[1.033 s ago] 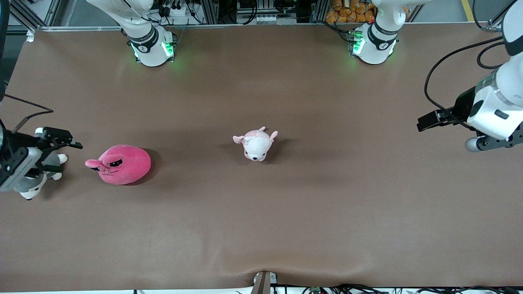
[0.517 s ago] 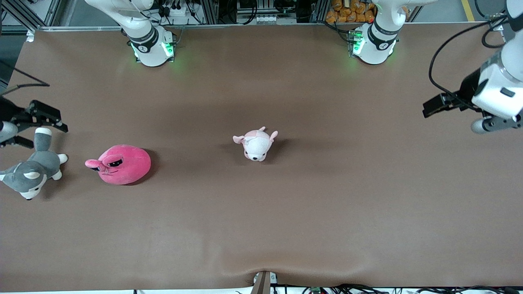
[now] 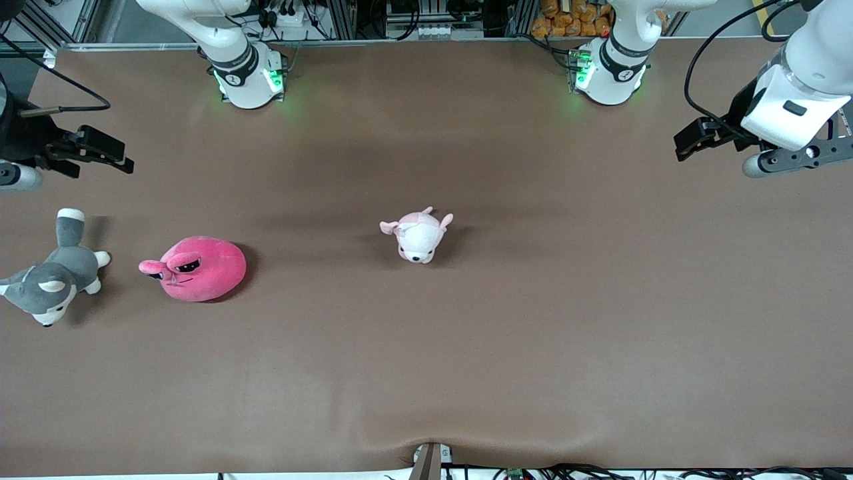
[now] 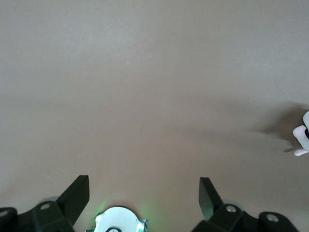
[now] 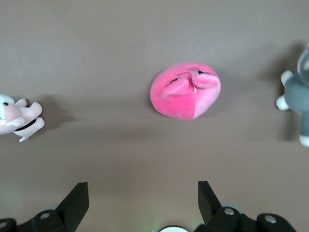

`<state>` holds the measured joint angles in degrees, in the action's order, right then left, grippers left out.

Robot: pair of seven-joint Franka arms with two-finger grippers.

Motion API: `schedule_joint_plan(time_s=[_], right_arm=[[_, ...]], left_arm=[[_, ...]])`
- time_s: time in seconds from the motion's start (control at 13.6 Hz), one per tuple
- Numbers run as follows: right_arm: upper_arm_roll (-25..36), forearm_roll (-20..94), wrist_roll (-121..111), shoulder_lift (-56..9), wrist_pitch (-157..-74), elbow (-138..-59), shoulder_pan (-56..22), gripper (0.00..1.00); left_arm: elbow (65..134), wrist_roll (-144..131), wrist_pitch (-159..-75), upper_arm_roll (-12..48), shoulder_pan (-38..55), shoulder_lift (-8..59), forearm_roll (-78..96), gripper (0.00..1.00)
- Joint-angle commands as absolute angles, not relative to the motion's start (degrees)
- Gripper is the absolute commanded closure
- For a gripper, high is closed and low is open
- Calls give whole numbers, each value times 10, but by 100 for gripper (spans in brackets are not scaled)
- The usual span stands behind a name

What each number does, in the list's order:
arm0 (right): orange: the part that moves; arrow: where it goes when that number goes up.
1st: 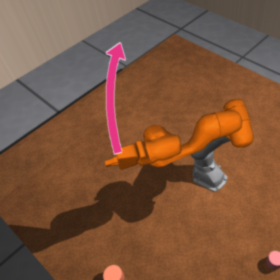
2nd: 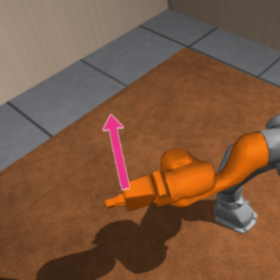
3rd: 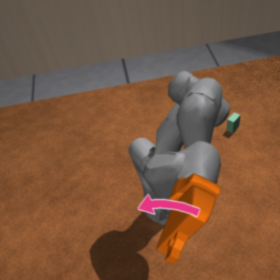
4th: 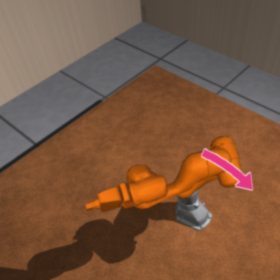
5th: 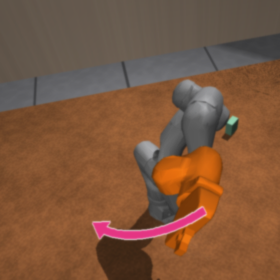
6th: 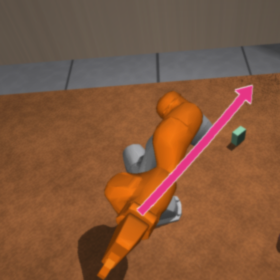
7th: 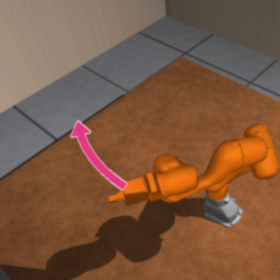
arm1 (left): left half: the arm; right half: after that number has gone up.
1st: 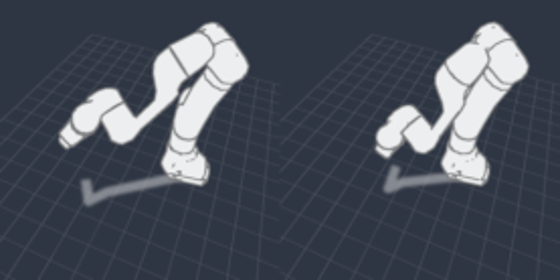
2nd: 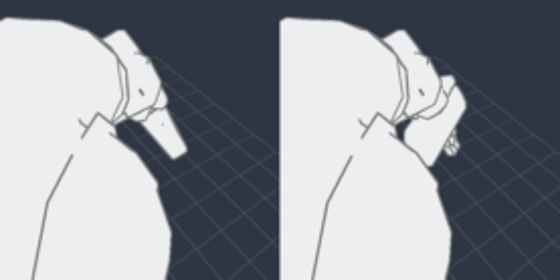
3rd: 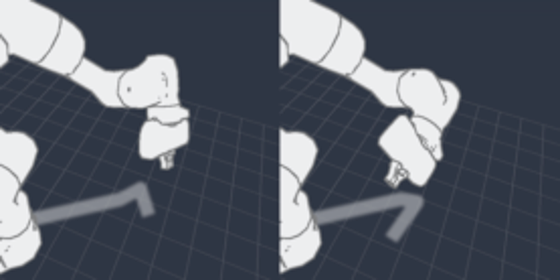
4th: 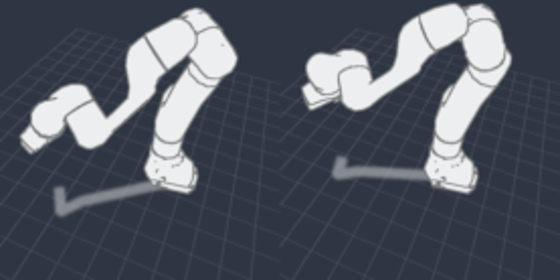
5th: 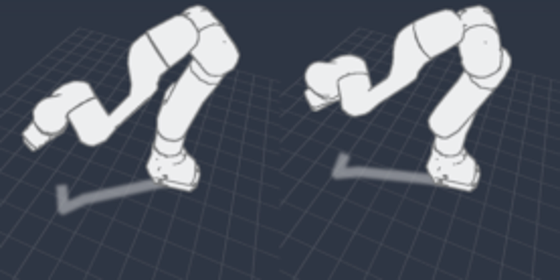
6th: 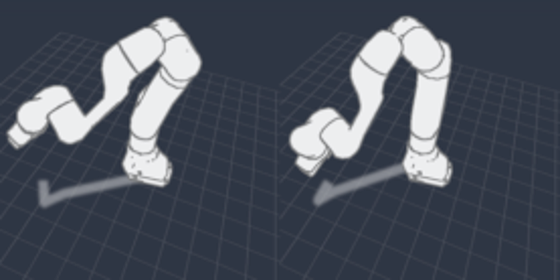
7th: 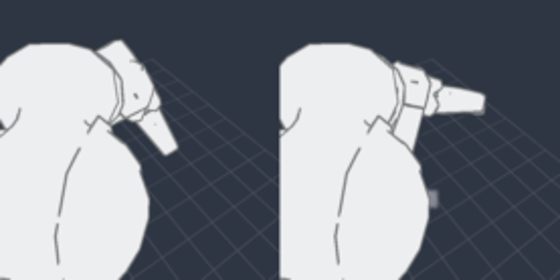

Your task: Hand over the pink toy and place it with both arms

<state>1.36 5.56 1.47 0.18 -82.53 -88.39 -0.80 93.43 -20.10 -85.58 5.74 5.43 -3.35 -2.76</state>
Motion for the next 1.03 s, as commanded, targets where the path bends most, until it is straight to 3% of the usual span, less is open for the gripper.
schedule_joint_plan(time_s=[0.0,0.96], right_arm=[[37,44,38,31,-819,-903,-20,0],[33,4,12,40,-835,-926,-27,0]], left_arm=[[957,-192,-872,50,58,-63,-35,0],[976,-92,-870,51,40,-76,-32,0]])
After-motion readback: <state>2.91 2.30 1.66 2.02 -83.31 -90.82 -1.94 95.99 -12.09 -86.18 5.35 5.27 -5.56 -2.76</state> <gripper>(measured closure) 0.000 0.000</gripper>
